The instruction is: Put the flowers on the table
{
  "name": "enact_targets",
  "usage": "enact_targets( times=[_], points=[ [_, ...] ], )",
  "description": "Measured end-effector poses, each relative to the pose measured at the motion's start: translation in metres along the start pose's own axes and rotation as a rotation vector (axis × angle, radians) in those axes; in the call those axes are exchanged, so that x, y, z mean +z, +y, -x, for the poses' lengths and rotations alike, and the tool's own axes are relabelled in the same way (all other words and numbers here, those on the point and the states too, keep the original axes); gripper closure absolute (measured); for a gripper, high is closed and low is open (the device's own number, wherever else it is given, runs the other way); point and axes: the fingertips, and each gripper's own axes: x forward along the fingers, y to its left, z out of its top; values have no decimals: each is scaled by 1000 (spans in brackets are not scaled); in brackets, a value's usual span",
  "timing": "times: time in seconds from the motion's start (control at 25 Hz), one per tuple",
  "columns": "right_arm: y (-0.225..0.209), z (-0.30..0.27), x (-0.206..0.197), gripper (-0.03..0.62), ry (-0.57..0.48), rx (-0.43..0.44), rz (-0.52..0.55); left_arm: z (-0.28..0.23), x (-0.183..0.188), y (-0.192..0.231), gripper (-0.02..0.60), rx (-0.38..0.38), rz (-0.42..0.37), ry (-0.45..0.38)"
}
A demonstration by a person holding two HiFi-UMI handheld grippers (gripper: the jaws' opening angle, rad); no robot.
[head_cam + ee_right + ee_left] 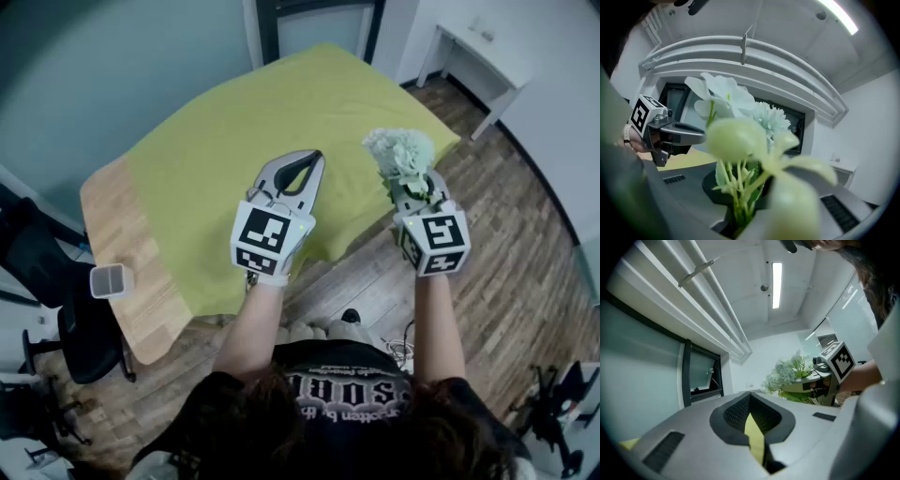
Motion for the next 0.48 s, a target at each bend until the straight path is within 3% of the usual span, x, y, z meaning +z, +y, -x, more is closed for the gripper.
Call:
enact_targets(
  times=[0.48],
  points=[
    [-7, -1, 1, 526, -33, -21, -44, -3, -4, -1, 583, -17, 2, 5]
  ],
)
